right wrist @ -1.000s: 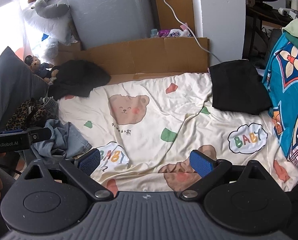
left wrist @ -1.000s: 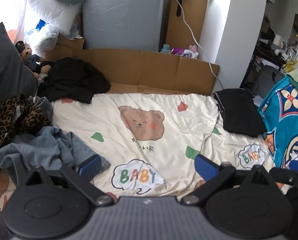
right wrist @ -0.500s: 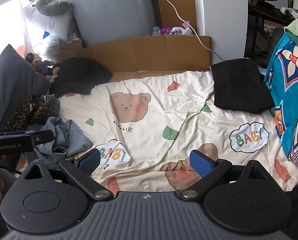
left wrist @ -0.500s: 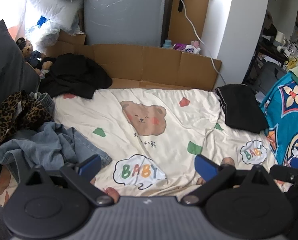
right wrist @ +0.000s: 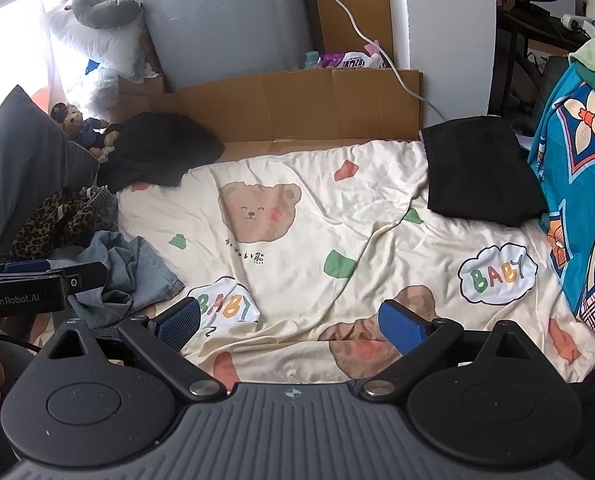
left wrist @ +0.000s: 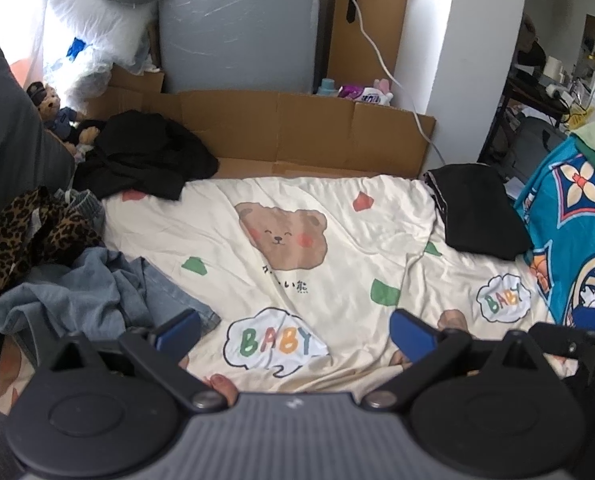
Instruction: Fold clothes
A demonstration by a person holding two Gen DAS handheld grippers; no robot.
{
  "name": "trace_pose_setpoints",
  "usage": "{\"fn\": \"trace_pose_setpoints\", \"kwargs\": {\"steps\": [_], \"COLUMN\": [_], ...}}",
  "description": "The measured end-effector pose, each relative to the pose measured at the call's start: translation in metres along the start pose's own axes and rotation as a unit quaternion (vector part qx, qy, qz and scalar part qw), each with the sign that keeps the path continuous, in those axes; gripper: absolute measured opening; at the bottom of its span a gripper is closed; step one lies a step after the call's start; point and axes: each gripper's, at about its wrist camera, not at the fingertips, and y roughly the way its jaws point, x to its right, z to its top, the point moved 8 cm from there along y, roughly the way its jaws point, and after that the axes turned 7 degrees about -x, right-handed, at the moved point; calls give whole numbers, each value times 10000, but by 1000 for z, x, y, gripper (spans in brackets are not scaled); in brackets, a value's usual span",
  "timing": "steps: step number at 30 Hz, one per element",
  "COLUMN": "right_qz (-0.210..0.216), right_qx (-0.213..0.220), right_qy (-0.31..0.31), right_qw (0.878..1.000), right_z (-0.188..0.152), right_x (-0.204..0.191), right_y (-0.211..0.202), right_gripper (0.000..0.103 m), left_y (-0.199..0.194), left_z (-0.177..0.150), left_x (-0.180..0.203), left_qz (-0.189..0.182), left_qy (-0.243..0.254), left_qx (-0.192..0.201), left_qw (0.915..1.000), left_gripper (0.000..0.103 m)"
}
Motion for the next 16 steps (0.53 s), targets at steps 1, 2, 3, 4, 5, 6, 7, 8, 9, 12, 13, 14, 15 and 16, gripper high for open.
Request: {"fn": "trace_pose_setpoints", "kwargs": {"steps": [1, 2, 3, 4, 5, 6, 7, 8, 9, 12, 13, 14, 15, 16], "right_qz": [-47, -119, -173, -190, -178, -168, -164, -172, -182, -174, -173, -171, -169, -167], "right_qx": [16, 36, 49, 55, 57, 62, 68, 74, 76, 61, 59, 58, 58, 58], "right_qy": [-20, -62, -102, -134, -149, -154, -160, -174, -187, -177, -169, -164, -159, -154], "right_qw": [10000, 9999, 9998, 9997, 9997, 9997, 9997, 9997, 9996, 9997, 9997, 9997, 9997, 9997], "right_z": [0, 0, 0, 0, 0, 0, 0, 1, 1, 0, 0, 0, 1, 1], "right_x": [0, 1, 1, 0, 0, -1, -1, -1, -1, -1, -1, -1, -1, -1], "right_y": [0, 0, 0, 0, 0, 0, 0, 0, 0, 0, 0, 1, 1, 1], "right_gripper": [99, 99, 99, 99, 99, 99, 99, 99, 99, 99, 99, 99, 99, 99], "left_y": [0, 0, 0, 0, 0, 1, 1, 1, 1, 3, -2, -2, -2, -1], "left_z": [0, 0, 1, 1, 1, 1, 1, 1, 1, 2, -5, -6, -6, -7], "left_x": [0, 0, -1, -1, -1, -1, -2, -2, -2, -4, 9, 9, 10, 10], "left_qz": [-9, -20, -18, -15, -12, -10, -7, -4, -2, 7, 94, 93, 88, 83], "left_qy": [-10, -32, -44, -42, -38, -35, -32, -28, -25, -15, -111, -119, -122, -125], "left_qx": [-5, -11, -11, -12, -13, -15, -16, -17, -19, -19, -22, -34, -47, -60], "left_qw": [10000, 10000, 10000, 10000, 10000, 10000, 10000, 10000, 10000, 10000, 9999, 9999, 9999, 9999], "left_gripper": [102, 102, 102, 102, 102, 102, 102, 102, 102, 102, 102, 102, 102, 102]}}
